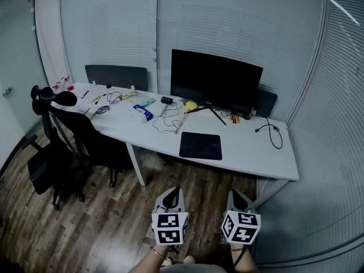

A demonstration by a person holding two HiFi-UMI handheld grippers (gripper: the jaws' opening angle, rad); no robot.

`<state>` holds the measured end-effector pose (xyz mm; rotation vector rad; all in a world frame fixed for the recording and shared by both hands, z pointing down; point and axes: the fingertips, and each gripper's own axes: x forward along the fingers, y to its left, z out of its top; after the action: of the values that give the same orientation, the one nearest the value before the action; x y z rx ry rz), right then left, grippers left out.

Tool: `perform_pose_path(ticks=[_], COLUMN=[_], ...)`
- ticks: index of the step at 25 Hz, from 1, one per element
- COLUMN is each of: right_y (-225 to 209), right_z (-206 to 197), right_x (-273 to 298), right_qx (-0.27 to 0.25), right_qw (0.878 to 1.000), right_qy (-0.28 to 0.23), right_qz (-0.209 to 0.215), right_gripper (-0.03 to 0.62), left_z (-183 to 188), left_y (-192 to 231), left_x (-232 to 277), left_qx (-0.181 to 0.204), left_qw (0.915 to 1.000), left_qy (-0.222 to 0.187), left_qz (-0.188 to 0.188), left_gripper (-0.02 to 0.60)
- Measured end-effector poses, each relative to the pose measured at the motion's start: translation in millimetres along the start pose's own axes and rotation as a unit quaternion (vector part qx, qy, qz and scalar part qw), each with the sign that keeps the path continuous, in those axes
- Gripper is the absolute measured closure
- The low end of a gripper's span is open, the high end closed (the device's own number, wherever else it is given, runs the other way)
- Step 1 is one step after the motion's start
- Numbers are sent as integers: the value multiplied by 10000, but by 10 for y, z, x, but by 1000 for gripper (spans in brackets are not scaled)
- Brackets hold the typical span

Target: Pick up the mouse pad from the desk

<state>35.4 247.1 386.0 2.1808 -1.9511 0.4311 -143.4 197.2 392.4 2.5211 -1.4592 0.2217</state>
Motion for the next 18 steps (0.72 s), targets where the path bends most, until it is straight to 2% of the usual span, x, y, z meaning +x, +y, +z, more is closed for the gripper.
perform_pose_path(ticks=[9, 18], right_y=[-91, -358], right_z=[-48, -77], right_x=[-33, -15], right_qx=[116, 106], right_qw=[9998, 9996], right_qy=[20, 165], right_qz=[138, 206], right_gripper=[560, 560], left_z=[-7, 19], left_y=[-103, -300], left_x=[16, 154], left_qx=[8, 103], left_qw=[10000, 9999], left_qy=[-2, 54], left_qz=[26, 100], left_gripper=[563, 563])
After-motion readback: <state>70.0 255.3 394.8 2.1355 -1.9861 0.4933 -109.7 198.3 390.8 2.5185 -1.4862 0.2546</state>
